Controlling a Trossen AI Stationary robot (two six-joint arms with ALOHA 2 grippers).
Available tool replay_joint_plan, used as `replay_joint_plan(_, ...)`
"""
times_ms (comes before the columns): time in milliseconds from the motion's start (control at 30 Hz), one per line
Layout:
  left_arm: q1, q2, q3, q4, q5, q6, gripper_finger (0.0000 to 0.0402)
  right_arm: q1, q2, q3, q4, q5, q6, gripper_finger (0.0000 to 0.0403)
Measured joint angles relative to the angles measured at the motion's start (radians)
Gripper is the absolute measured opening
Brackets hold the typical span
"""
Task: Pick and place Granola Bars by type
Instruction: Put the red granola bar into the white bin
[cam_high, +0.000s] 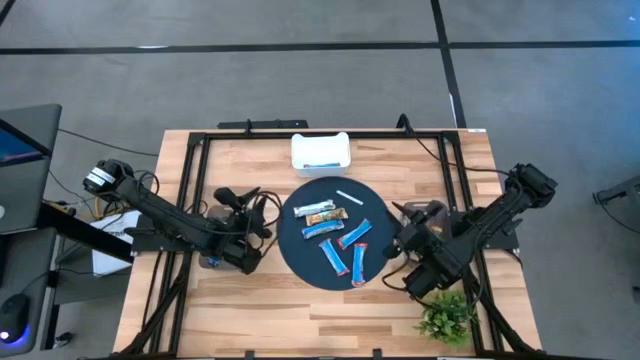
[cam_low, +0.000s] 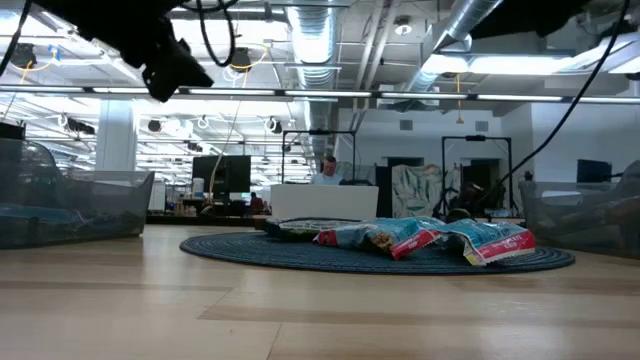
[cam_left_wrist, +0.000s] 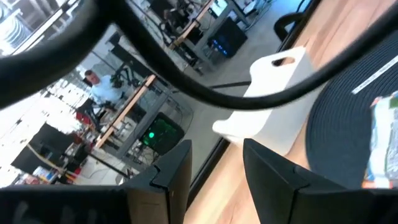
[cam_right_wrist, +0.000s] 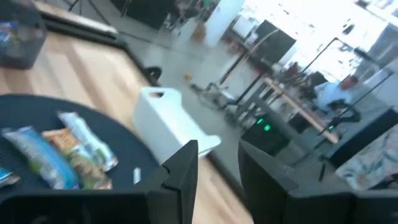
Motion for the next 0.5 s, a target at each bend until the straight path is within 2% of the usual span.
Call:
replay_joint_plan(133, 0.009, 0.000, 0.000, 0.203, 0.008, 0.197, 0.0139, -0.030, 0.000, -0.018, 0.008, 0.042, -0.001, 0.0108)
replay_joint_plan(200, 0.021, 0.000, 0.000, 0.283, 0.062, 0.257, 0.0139, -0.045, 0.000, -0.038, 0.020, 0.043, -0.001, 0.0108)
replay_joint_plan(233, 0.028, 0.000, 0.000, 0.312, 0.121, 0.277, 0.0139, -0.053, 0.000, -0.048, 0.029, 0.043, 0.000, 0.0108)
replay_joint_plan(300, 0.047, 0.000, 0.000, 0.345, 0.302, 0.333, 0.0139, -0.063, 0.000, -0.070, 0.030, 0.044, 0.005, 0.0108)
replay_joint_plan(367, 0.071, 0.001, -0.002, 0.393, 0.532, 0.413, 0.0139, -0.066, 0.000, -0.086, 0.030, 0.044, 0.007, 0.0108)
replay_joint_plan(500, 0.114, 0.001, -0.034, 0.597, 0.957, 0.636, 0.0139, -0.057, 0.000, -0.094, 0.030, 0.055, 0.007, 0.0108)
